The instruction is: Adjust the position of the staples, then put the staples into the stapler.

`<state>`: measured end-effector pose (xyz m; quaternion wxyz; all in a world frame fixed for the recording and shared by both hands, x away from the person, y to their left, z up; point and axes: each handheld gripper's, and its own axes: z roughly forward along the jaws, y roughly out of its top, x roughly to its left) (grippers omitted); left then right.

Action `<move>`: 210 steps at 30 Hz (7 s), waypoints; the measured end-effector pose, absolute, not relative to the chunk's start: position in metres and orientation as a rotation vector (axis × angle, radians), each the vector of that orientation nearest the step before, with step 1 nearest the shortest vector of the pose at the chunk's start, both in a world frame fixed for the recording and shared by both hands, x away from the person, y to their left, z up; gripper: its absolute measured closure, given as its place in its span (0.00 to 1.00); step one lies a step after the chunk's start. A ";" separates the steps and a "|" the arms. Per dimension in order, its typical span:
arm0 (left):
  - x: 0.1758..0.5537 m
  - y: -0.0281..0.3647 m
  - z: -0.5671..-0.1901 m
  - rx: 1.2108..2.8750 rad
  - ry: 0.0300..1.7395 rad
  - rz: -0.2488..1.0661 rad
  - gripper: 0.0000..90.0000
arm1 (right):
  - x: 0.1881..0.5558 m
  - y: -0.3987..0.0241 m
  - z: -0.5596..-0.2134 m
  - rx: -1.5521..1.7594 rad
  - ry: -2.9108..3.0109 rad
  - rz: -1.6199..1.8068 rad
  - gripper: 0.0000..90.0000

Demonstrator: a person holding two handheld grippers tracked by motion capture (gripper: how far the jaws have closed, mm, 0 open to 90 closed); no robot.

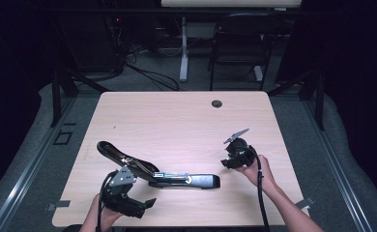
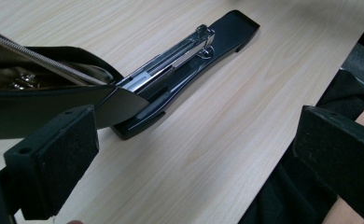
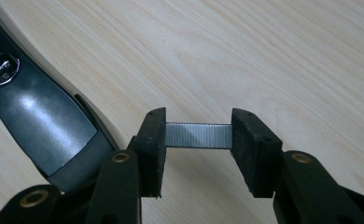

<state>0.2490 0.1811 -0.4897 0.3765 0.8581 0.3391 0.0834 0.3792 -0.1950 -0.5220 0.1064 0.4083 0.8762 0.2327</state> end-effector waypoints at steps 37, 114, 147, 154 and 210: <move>0.257 0.215 -0.494 2.207 1.063 0.249 0.00 | 0.372 -0.197 -0.541 0.845 2.826 0.501 0.63; 0.263 0.222 -0.497 2.217 1.121 0.323 0.00 | 0.395 -0.207 -0.547 1.183 2.772 0.481 0.87; 0.262 0.239 -0.475 1.900 1.247 0.498 0.01 | 0.386 -0.206 -0.523 1.116 2.699 0.617 0.87; 0.267 0.245 -0.469 1.794 1.246 0.536 0.03 | 0.386 -0.204 -0.523 1.109 2.702 0.614 0.87; 0.274 0.247 -0.470 1.613 1.224 0.612 0.64 | 0.376 -0.142 -0.501 0.859 2.756 0.799 0.87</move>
